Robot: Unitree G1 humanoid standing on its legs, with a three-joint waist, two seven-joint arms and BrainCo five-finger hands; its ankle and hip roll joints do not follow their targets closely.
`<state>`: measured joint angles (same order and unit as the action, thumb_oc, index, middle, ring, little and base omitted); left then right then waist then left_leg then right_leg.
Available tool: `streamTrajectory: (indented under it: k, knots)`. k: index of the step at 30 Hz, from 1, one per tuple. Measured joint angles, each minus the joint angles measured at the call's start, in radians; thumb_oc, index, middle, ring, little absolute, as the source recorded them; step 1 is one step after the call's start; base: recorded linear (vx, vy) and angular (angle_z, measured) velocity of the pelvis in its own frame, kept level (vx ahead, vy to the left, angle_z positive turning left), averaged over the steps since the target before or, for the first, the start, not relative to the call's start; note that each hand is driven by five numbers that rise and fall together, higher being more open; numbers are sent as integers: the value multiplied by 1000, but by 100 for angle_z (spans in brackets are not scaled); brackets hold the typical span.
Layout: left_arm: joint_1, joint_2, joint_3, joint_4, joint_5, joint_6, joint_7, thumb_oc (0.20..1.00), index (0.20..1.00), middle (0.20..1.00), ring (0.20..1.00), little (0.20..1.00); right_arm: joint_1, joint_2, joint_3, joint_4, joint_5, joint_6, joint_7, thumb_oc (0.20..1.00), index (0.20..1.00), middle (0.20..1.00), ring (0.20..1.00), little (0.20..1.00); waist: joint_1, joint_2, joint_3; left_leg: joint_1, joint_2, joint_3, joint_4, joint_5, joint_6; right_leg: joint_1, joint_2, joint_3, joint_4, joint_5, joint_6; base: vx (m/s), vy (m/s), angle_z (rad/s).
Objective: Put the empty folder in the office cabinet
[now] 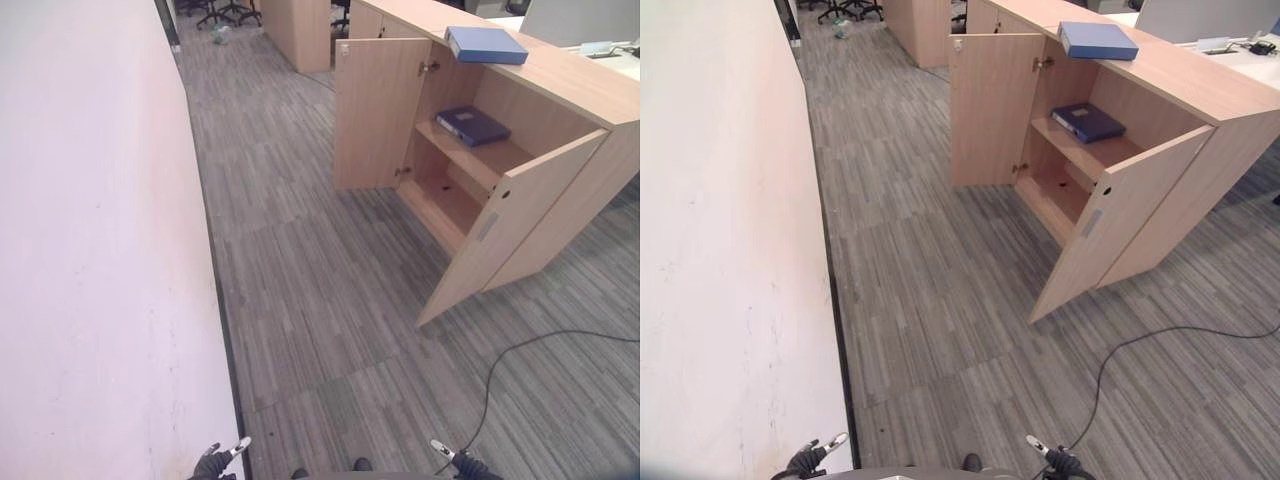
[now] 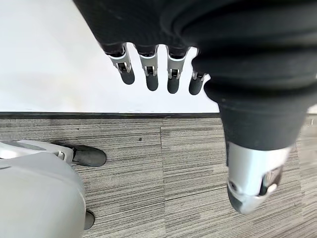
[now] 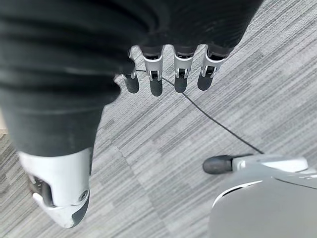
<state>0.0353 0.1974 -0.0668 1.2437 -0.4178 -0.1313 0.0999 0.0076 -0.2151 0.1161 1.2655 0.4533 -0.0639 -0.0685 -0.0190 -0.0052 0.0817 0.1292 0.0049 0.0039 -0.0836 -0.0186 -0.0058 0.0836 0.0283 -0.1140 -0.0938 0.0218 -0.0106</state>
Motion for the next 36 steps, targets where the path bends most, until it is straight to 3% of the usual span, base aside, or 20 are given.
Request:
streamTrajectory:
  k: [6,19,36]
  knots:
    - [1,0,-2,1,3,0,25,1000,1000,1000,1000,1000,-2,1,0,0,0,0,-1,1000,1000,1000,1000,1000,1,0,0,-1,0,-1,0,0,0,-1,0,-1,0,0,0,0,0,0]
    - [-1,2,-23,17,53,10,-31,1000,1000,1000,1000,1000,6,0,5,0,-2,1,22,1000,1000,1000,1000,1000,-1,15,-17,1,0,0,0,0,0,-4,0,0,0,1,-1,0,0,0]
    - [-2,6,-31,17,79,11,-30,1000,1000,1000,1000,1000,12,-1,6,1,-2,2,27,1000,1000,1000,1000,1000,-1,9,-26,-18,2,0,5,0,0,-16,2,0,0,-4,-1,14,-33,1]
